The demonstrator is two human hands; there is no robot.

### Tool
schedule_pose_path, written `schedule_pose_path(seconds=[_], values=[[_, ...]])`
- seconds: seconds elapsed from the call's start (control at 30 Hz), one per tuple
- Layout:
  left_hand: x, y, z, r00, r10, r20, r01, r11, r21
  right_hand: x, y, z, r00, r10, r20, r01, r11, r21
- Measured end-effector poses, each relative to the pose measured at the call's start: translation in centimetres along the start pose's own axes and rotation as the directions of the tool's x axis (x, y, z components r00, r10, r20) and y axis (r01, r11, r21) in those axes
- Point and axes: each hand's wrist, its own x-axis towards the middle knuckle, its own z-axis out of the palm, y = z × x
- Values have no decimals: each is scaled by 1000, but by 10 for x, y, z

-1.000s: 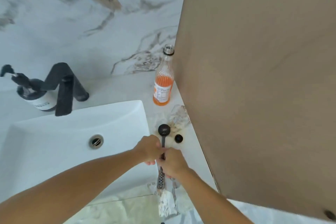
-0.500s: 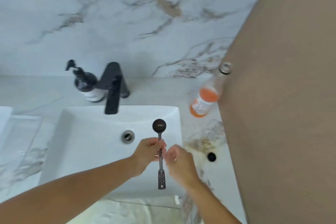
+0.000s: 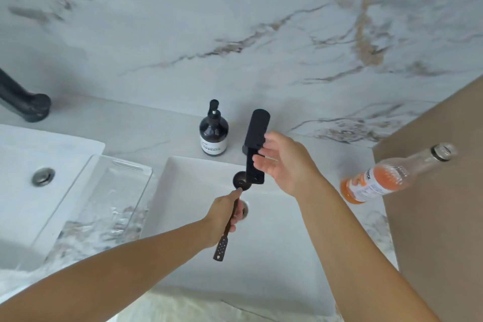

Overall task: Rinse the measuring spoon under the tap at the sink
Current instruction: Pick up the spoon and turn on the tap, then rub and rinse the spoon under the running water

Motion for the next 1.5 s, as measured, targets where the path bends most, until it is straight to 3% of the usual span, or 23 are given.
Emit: schedule_pose_path(seconds=[0.27,0.33,0.4,0.47,0.57,0.63,0.7,0.77,0.8,0.87,0.9,0.93,1.0,1.07,1.1,1.17,1.23,1.27,1.3,1.33,1.4,1.43,1.5], values=[[11,9,12,982,-155,-111,164,984,69,4,-26,4,992,-21,127,-10,971,239],[17,8,16,983,-149,-107,155,986,58,7,-16,-5,994,-48,99,36,993,114],[22,8,22,991,-127,-38,126,991,-38,14,14,-21,993,-100,-57,98,995,-24],[24,11,28,994,-107,23,109,973,-205,20,59,-38,974,-95,-206,56,981,-188],[29,17,34,995,-46,88,74,934,-349,18,135,-54,986,92,-141,-154,826,-542],[30,21,36,992,-10,130,56,933,-355,12,168,-56,974,218,-60,-217,824,-524],[33,26,33,989,7,147,33,962,-271,11,180,-64,983,179,-31,-172,863,-475],[34,32,23,988,87,127,-90,996,13,15,173,-78,990,135,-37,-132,816,-563],[35,35,16,978,156,140,-183,961,209,18,165,-86,988,155,-15,-135,805,-577],[39,37,2,947,246,209,-321,780,538,25,147,-103,962,268,59,-194,817,-544],[42,35,0,943,251,219,-332,740,585,28,139,-109,943,320,96,-229,828,-512],[42,32,-1,951,225,213,-307,772,556,31,134,-111,929,347,131,-243,836,-493],[45,26,5,976,100,192,-141,966,219,31,138,-100,914,367,171,-261,857,-444],[48,24,10,978,-8,210,20,998,-54,28,155,-85,917,372,144,-296,876,-382],[49,24,9,971,-16,237,34,997,-74,27,162,-82,923,361,134,-288,878,-383],[48,30,2,964,66,257,-100,987,123,28,158,-90,964,253,87,-157,798,-581],[42,34,-5,946,177,272,-294,824,484,35,139,-106,993,101,66,-3,566,-824],[43,32,-4,936,243,253,-345,770,536,37,129,-111,996,65,58,17,509,-861],[42,31,1,931,295,216,-365,771,522,37,123,-112,997,51,59,24,528,-849],[40,30,9,935,316,161,-355,839,412,35,124,-107,996,75,51,-6,617,-787],[41,25,26,978,204,36,-205,978,27,27,146,-86,967,250,54,-197,863,-465],[44,24,31,993,115,33,-112,990,-84,21,158,-72,940,333,75,-304,917,-260],[44,24,29,991,70,116,-69,998,-9,15,172,-62,911,403,92,-391,912,-124]])
